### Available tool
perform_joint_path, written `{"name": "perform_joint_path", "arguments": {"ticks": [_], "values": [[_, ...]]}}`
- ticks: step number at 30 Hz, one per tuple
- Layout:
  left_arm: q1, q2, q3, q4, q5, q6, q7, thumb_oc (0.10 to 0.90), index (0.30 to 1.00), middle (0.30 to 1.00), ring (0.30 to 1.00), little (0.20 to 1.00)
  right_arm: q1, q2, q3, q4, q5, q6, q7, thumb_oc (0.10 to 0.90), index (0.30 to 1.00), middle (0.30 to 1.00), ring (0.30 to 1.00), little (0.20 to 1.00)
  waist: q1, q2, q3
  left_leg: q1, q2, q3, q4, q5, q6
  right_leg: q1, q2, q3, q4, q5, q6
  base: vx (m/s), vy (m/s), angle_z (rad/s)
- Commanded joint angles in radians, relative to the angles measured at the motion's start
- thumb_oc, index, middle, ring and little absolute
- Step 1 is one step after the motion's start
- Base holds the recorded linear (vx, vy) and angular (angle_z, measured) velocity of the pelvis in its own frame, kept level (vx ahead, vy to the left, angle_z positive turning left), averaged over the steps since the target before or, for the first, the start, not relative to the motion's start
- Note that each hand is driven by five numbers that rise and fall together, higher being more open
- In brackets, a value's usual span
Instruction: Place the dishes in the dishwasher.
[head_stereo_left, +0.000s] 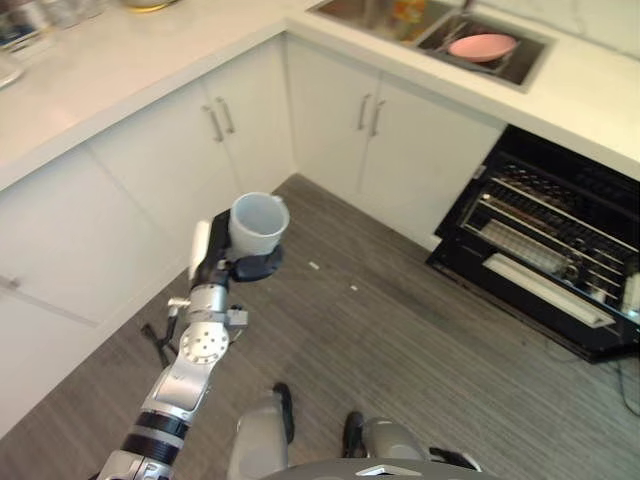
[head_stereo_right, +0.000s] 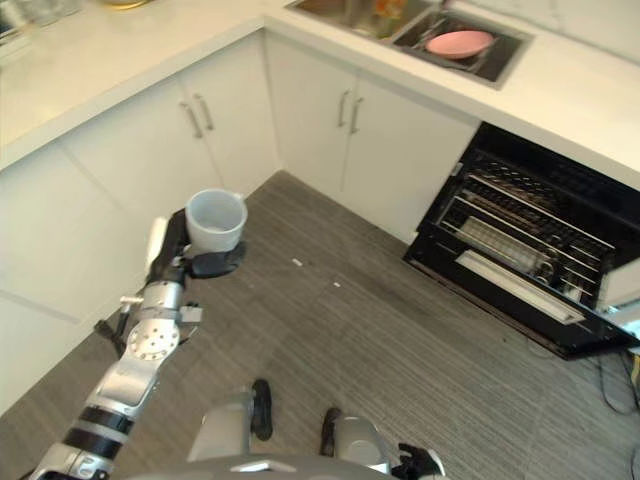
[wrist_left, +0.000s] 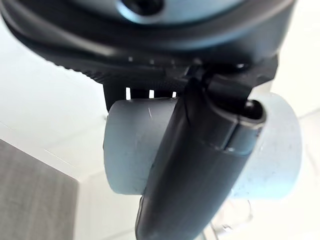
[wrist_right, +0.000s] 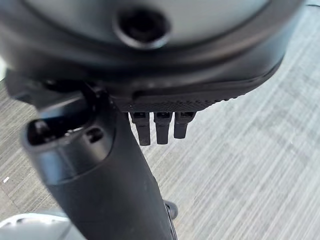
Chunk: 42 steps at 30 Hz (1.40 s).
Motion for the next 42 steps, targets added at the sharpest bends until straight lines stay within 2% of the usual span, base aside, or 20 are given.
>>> {"name": "perform_joint_path", "arguments": {"ticks": [1, 4, 5, 8, 10, 11, 12, 13, 16, 17, 19, 23, 25, 28, 30, 32, 37, 38, 40, 42], "values": [[-0.052, -0.012, -0.009, -0.189, -0.007, -0.108, -0.007, 0.400, 0.300, 0.300, 0.300, 0.300, -0.010, -0.040, -0.018, -0.020, 0.023, -0.037, -0.027, 0.800, 0.900, 0.900, 0.900, 0.900, -0.011, 0.023, -0.061, 0.099, 0.088, -0.073, -0.207, -0.047, -0.030, 0.240, 0.001, 0.000, -0.268, 0.132, 0.127, 0.71, 0.487, 0.78], [-0.030, 0.006, -0.004, -0.208, 0.017, -0.092, 0.003, 0.400, 0.300, 0.300, 0.300, 0.300, -0.016, -0.067, -0.043, -0.030, 0.011, -0.044, -0.077, 0.800, 0.900, 0.900, 0.900, 0.900, 0.034, 0.017, -0.066, 0.041, 0.134, -0.237, -0.386, 0.044, -0.073, 0.314, -0.052, 0.057, -0.277, 0.101, 0.170, 0.42, 0.293, -0.12], [-0.030, 0.006, -0.006, -0.208, 0.018, -0.091, 0.003, 0.400, 0.300, 0.300, 0.300, 0.300, -0.016, -0.066, -0.044, -0.030, 0.011, -0.043, -0.078, 0.800, 0.900, 0.900, 0.900, 0.900, 0.034, 0.017, -0.065, 0.041, 0.133, -0.239, -0.387, 0.044, -0.074, 0.315, -0.051, 0.056, -0.277, 0.099, 0.170, 0.48, 0.390, -0.46], [-0.044, 0.032, -0.021, -0.236, 0.044, -0.110, 0.007, 0.400, 0.300, 0.300, 0.300, 0.300, -0.003, -0.081, -0.140, -0.071, 0.077, -0.083, -0.107, 0.800, 0.900, 0.900, 0.900, 0.900, 0.006, 0.009, -0.078, 0.053, 0.106, -0.175, -0.298, 0.041, -0.065, 0.319, -0.111, 0.089, -0.220, 0.127, 0.204, 0.34, 0.394, -0.33], [-0.058, 0.068, -0.033, -0.239, 0.051, -0.114, 0.000, 0.400, 0.300, 0.300, 0.300, 0.300, -0.013, -0.079, -0.182, -0.137, 0.124, -0.099, -0.135, 0.800, 0.900, 0.900, 0.900, 0.900, -0.017, -0.005, -0.091, 0.080, 0.067, -0.120, -0.295, 0.003, -0.025, 0.226, -0.144, 0.128, -0.104, 0.237, 0.205, 0.26, 0.383, -0.69], [-0.066, 0.097, -0.041, -0.233, 0.059, -0.104, -0.003, 0.400, 0.300, 0.300, 0.300, 0.300, -0.033, -0.102, -0.184, -0.246, 0.103, -0.110, -0.168, 0.800, 0.900, 0.900, 0.900, 0.900, -0.043, 0.006, -0.100, 0.151, 0.043, -0.086, -0.350, -0.016, 0.003, 0.143, -0.142, 0.171, 0.030, 0.341, 0.208, 0.36, 0.570, -1.14], [-0.064, 0.112, -0.029, -0.237, 0.072, -0.095, -0.005, 0.400, 0.300, 0.300, 0.300, 0.300, -0.028, -0.132, -0.195, -0.354, 0.052, -0.113, -0.209, 0.800, 0.900, 0.900, 0.900, 0.900, -0.055, 0.026, -0.101, 0.202, 0.045, -0.049, -0.388, -0.019, 0.019, 0.088, -0.130, 0.162, 0.108, 0.365, 0.206, 0.37, 0.686, -1.14], [-0.052, 0.121, -0.012, -0.244, 0.077, -0.092, -0.005, 0.400, 0.300, 0.300, 0.300, 0.300, -0.015, -0.165, -0.220, -0.470, 0.007, -0.128, -0.242, 0.800, 0.900, 0.900, 0.900, 0.900, -0.070, 0.042, -0.095, 0.252, 0.042, -0.009, -0.409, -0.038, 0.034, 0.048, -0.145, 0.089, 0.161, 0.381, 0.206, 0.30, 0.568, -1.15], [-0.044, 0.112, 0.001, -0.262, 0.094, -0.092, -0.011, 0.400, 0.300, 0.300, 0.300, 0.300, 0.008, -0.194, -0.287, -0.608, -0.040, -0.138, -0.298, 0.800, 0.900, 0.900, 0.900, 0.900, -0.121, 0.066, -0.097, 0.334, 0.021, 0.026, -0.467, -0.050, 0.045, -0.027, -0.064, 0.097, 0.197, 0.330, 0.215, 0.26, 0.406, -1.05], [-0.029, 0.095, 0.029, -0.259, 0.111, -0.095, -0.006, 0.400, 0.300, 0.300, 0.300, 0.300, 0.042, -0.233, -0.394, -0.815, -0.147, -0.175, -0.385, 0.800, 0.900, 0.900, 0.900, 0.900, -0.169, 0.091, -0.088, 0.416, -0.007, 0.080, -0.503, -0.079, 0.058, -0.121, 0.012, 0.058, 0.209, 0.277, 0.217, 0.34, 0.526, -0.79], [0.000, 0.085, 0.052, -0.268, 0.132, -0.093, -0.005, 0.400, 0.300, 0.300, 0.300, 0.300, 0.096, -0.247, -0.499, -0.946, -0.296, -0.193, -0.499, 0.800, 0.900, 0.900, 0.900, 0.900, -0.190, 0.100, -0.096, 0.469, -0.034, 0.109, -0.512, -0.105, 0.065, -0.148, 0.051, 0.003, 0.114, 0.259, 0.213, 0.40, 0.354, -1.10], [0.007, 0.059, 0.041, -0.296, 0.164, -0.081, -0.029, 0.400, 0.300, 0.300, 0.300, 0.300, 0.061, -0.212, -0.553, -1.175, -0.334, -0.229, -0.520, 0.800, 0.900, 0.900, 0.900, 0.900, -0.193, 0.088, -0.142, 0.546, -0.092, 0.134, -0.505, -0.173, 0.077, -0.095, 0.072, -0.156, -0.095, 0.274, 0.167, 0.33, 0.131, -0.73], [-0.001, 0.050, 0.031, -0.297, 0.165, -0.079, -0.032, 0.400, 0.300, 0.300, 0.300, 0.300, 0.045, -0.208, -0.545, -1.227, -0.323, -0.242, -0.507, 0.800, 0.900, 0.900, 0.900, 0.900, -0.200, 0.086, -0.151, 0.551, -0.095, 0.139, -0.484, -0.189, 0.076, -0.086, 0.068, -0.147, -0.117, 0.275, 0.161, 0.20, -0.032, -0.38], [-0.008, 0.017, 0.008, -0.278, 0.153, -0.093, -0.035, 0.400, 0.300, 0.300, 0.300, 0.300, 0.027, -0.230, -0.515, -1.320, -0.313, -0.267, -0.448, 0.800, 0.900, 0.900, 0.900, 0.900, -0.213, 0.081, -0.154, 0.504, -0.073, 0.148, -0.239, -0.168, 0.036, 0.005, 0.097, -0.042, -0.189, 0.237, 0.108, 0.16, -0.068, -0.56], [0.003, -0.004, -0.006, -0.288, 0.081, -0.112, -0.044, 0.400, 0.300, 0.300, 0.300, 0.300, -0.014, -0.247, -0.451, -1.349, -0.241, -0.285, -0.384, 0.800, 0.900, 0.900, 0.900, 0.900, -0.181, 0.056, -0.112, 0.400, 0.038, 0.152, 0.082, -0.040, -0.079, 0.089, 0.095, -0.020, -0.262, 0.223, 0.063, 0.16, -0.143, -0.80], [0.005, -0.013, -0.022, -0.282, 0.065, -0.111, -0.046, 0.400, 0.300, 0.300, 0.300, 0.300, -0.035, -0.252, -0.417, -1.343, -0.226, -0.282, -0.372, 0.800, 0.900, 0.900, 0.900, 0.900, -0.155, 0.047, -0.093, 0.357, 0.021, 0.102, 0.150, -0.037, -0.088, 0.115, 0.091, 0.009, -0.295, 0.224, 0.055, 0.11, -0.041, -0.77], [0.009, -0.030, -0.029, -0.279, 0.051, -0.104, -0.044, 0.400, 0.300, 0.300, 0.300, 0.300, -0.050, -0.267, -0.341, -1.380, -0.171, -0.275, -0.285, 0.800, 0.900, 0.900, 0.900, 0.900, -0.125, 0.081, -0.091, 0.298, -0.006, 0.043, -0.206, -0.108, -0.017, 0.144, 0.049, 0.048, -0.348, 0.239, 0.114, 0.13, 0.117, -0.51], [0.010, -0.032, -0.028, -0.279, 0.051, -0.104, -0.044, 0.400, 0.300, 0.300, 0.300, 0.300, -0.050, -0.269, -0.340, -1.379, -0.170, -0.276, -0.284, 0.800, 0.900, 0.900, 0.900, 0.900, -0.126, 0.079, -0.094, 0.310, -0.016, 0.047, -0.231, -0.100, -0.013, 0.144, 0.042, 0.049, -0.349, 0.239, 0.118, 0.24, 0.157, -0.21], [0.025, -0.057, -0.036, -0.287, 0.042, -0.106, -0.047, 0.400, 0.300, 0.300, 0.300, 0.300, -0.054, -0.289, -0.294, -1.397, -0.165, -0.273, -0.248, 0.800, 0.900, 0.900, 0.900, 0.900, -0.078, 0.111, -0.104, 0.212, -0.020, -0.035, -0.522, 0.015, -0.013, 0.194, 0.062, 0.092, -0.349, 0.193, 0.135, 0.44, 0.194, -0.15], [0.025, -0.060, -0.036, -0.296, 0.042, -0.108, -0.042, 0.400, 0.300, 0.300, 0.300, 0.300, -0.060, -0.293, -0.294, -1.399, -0.169, -0.272, -0.251, 0.800, 0.900, 0.900, 0.900, 0.900, -0.067, 0.106, -0.106, 0.182, -0.014, -0.059, -0.522, 0.037, -0.020, 0.211, 0.065, 0.106, -0.349, 0.175, 0.134, 0.27, 0.057, -0.36]]}}
